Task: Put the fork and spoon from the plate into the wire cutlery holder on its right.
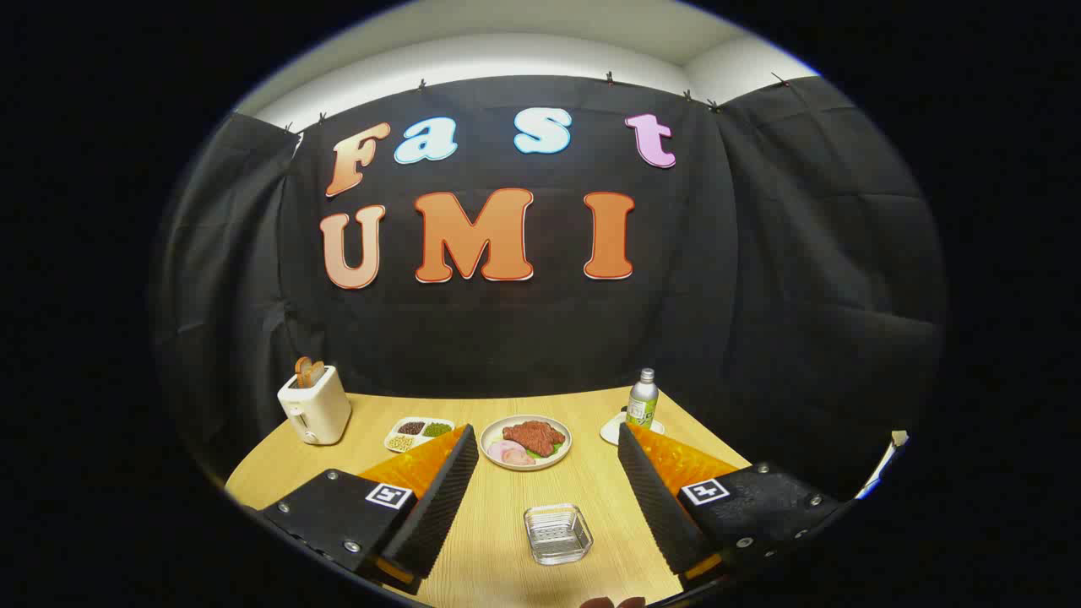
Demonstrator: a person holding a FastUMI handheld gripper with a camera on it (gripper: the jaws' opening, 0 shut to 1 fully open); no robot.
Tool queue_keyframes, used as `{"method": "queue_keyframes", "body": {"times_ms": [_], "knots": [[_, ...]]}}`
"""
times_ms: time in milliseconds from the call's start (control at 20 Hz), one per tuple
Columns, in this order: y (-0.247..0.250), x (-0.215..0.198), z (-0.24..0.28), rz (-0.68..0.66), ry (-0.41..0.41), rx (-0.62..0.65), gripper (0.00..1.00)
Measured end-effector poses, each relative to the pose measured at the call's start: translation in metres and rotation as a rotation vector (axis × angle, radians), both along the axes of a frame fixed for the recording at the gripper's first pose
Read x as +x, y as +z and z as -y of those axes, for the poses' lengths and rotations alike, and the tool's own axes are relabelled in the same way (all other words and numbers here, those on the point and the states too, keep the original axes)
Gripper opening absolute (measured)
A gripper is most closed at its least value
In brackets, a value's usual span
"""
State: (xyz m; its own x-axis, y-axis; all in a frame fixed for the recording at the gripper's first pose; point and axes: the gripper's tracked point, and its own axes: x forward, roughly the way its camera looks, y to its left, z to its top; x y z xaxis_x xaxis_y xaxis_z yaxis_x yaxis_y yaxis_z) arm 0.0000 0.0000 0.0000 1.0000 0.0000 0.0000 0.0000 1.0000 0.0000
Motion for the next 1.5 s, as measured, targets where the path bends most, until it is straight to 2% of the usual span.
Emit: {"method": "queue_keyframes", "body": {"times_ms": [250, 650, 950, 1100, 1250, 1500], "knots": [[-0.003, -0.001, -0.001, -0.009, -0.016, 0.001, 0.99], [-0.004, 0.001, -0.028, -0.015, 0.001, 0.006, 1.00], [-0.013, 0.003, -0.051, -0.068, 0.023, 0.072, 1.00], [-0.037, 0.003, -0.064, -0.186, 0.014, 0.026, 0.99], [-0.066, 0.000, -0.108, -0.350, 0.096, 0.028, 1.00], [-0.130, 0.001, -0.181, -0.657, 0.235, -0.058, 1.00]]}}
